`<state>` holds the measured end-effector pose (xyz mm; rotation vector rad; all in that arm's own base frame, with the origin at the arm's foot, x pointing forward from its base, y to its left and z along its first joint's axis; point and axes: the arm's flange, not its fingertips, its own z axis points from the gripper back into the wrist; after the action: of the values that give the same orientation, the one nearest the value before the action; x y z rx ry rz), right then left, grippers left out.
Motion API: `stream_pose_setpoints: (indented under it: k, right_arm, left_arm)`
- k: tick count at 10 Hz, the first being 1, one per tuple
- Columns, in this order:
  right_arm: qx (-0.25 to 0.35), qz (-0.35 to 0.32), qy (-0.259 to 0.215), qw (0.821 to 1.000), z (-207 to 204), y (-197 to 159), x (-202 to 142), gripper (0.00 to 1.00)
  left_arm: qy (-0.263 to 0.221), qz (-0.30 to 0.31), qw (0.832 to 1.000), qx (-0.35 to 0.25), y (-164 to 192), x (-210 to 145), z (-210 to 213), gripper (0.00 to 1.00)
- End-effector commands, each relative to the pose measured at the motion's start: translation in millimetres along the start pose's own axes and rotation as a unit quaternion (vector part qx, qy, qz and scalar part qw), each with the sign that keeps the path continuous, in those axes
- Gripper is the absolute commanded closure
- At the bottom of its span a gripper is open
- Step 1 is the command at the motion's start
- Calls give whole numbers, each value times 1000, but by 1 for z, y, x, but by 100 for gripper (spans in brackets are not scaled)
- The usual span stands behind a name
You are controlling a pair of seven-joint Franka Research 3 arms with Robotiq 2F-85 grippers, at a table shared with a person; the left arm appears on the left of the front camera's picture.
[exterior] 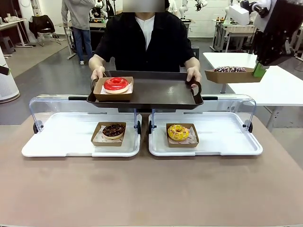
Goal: Provide the desired donut to the person.
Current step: Place the picked Paper togo box onto the Handle tray extended by the person.
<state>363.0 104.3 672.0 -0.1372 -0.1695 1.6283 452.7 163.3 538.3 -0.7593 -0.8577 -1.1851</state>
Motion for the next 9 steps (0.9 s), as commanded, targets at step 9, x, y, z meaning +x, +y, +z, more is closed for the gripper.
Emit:
stream_pose_setpoints:
  k: [9]
  right_arm:
    - [1, 0, 0, 1000, -1, 2, -1, 100]
  left_arm:
    - [-2, 0, 1000, 3, 0, 1, 1, 0]
